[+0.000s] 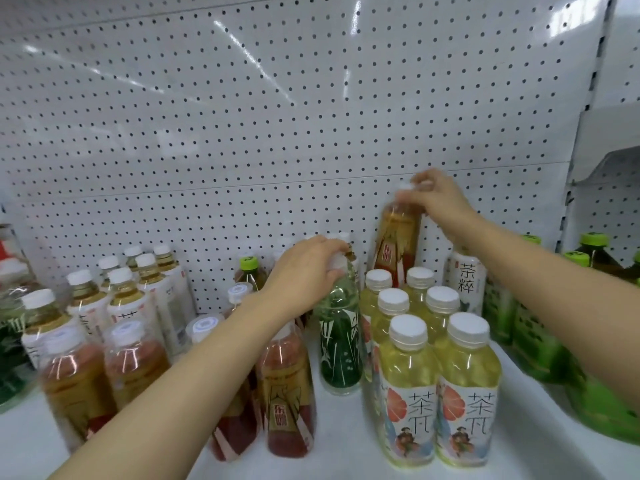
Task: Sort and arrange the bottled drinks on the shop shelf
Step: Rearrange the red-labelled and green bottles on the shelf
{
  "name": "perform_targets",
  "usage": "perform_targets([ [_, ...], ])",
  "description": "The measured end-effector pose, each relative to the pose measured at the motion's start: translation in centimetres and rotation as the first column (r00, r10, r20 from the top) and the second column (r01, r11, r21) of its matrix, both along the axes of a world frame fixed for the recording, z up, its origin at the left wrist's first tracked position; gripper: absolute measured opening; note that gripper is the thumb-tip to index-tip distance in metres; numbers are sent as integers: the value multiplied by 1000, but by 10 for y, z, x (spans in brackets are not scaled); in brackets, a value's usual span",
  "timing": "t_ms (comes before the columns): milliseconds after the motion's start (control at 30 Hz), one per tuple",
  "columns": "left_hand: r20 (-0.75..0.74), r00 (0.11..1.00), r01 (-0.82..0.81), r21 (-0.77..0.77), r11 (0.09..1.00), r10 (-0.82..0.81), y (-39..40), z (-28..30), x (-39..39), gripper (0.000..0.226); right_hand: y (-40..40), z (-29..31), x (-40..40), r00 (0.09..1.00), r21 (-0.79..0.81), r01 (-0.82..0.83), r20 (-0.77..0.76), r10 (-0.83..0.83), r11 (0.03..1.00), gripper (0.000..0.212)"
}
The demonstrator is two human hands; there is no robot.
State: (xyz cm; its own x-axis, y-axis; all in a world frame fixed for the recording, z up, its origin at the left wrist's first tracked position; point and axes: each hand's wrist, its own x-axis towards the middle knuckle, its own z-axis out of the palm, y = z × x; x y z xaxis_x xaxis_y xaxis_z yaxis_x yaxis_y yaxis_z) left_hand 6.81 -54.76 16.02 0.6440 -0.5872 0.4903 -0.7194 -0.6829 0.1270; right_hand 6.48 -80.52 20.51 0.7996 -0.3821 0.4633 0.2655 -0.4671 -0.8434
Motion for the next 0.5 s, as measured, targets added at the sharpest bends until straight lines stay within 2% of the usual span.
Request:
perform_targets([
  [100,7,1000,8,-23,1000,-8,-1,-1,-2,45,13,27,-18,981,103,-1,191,-19,995,45],
  [233,26,1000,-5,-30,1000,6,-3,-3,-6,44,39,54,-50,920,228,-125,392,26,966,21],
  [400,58,997,-48,15,999,47,-1,-7,-9,50,68,60,-94,881,169,-166,468,69,972,21],
  [500,72,995,-65,28,997,63,12,-10,-16,60,83,44,-118,868,159,-231,479,130,960,32],
])
